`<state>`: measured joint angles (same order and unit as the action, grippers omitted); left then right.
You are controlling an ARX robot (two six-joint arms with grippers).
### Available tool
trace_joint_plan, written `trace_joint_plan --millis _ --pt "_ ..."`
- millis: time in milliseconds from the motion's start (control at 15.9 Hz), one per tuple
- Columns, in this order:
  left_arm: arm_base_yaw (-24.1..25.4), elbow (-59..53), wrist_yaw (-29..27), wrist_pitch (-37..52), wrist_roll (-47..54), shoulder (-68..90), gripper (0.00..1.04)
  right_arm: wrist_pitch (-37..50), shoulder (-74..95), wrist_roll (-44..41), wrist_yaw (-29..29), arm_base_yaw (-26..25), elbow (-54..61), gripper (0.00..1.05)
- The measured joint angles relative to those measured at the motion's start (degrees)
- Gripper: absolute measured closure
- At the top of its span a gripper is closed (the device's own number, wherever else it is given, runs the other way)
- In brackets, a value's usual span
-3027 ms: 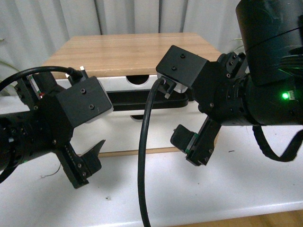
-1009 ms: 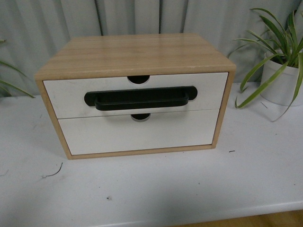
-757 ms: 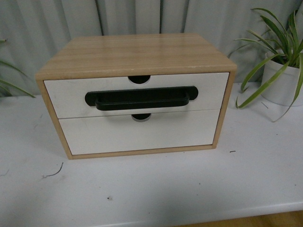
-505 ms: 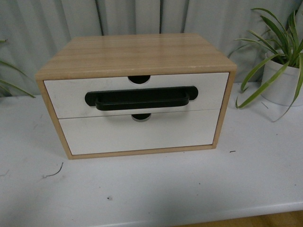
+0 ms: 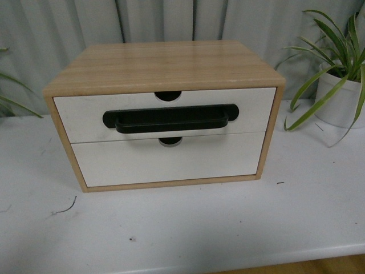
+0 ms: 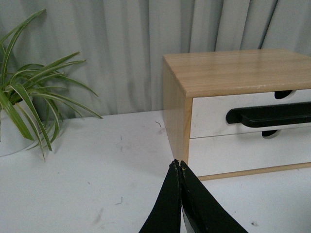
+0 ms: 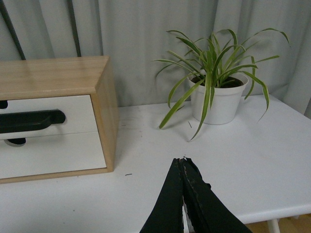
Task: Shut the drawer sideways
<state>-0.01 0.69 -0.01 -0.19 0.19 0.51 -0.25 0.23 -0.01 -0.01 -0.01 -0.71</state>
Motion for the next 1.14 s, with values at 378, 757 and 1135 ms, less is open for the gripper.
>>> trace_joint_plan --millis 378,757,1135 --pt "0.0 0.0 0.0 0.0 -0.11 0.0 0.62 0.02 0.0 -0.02 0.0 0.0 0.0 0.62" --pt "0.0 0.0 0.0 0.0 -0.11 0.0 0.08 0.02 0.0 -0.02 0.0 0.0 0.0 0.09" --pt "0.0 0.0 0.0 0.0 -0.11 0.0 0.07 0.02 0.0 -0.02 0.0 0.0 0.0 0.06"
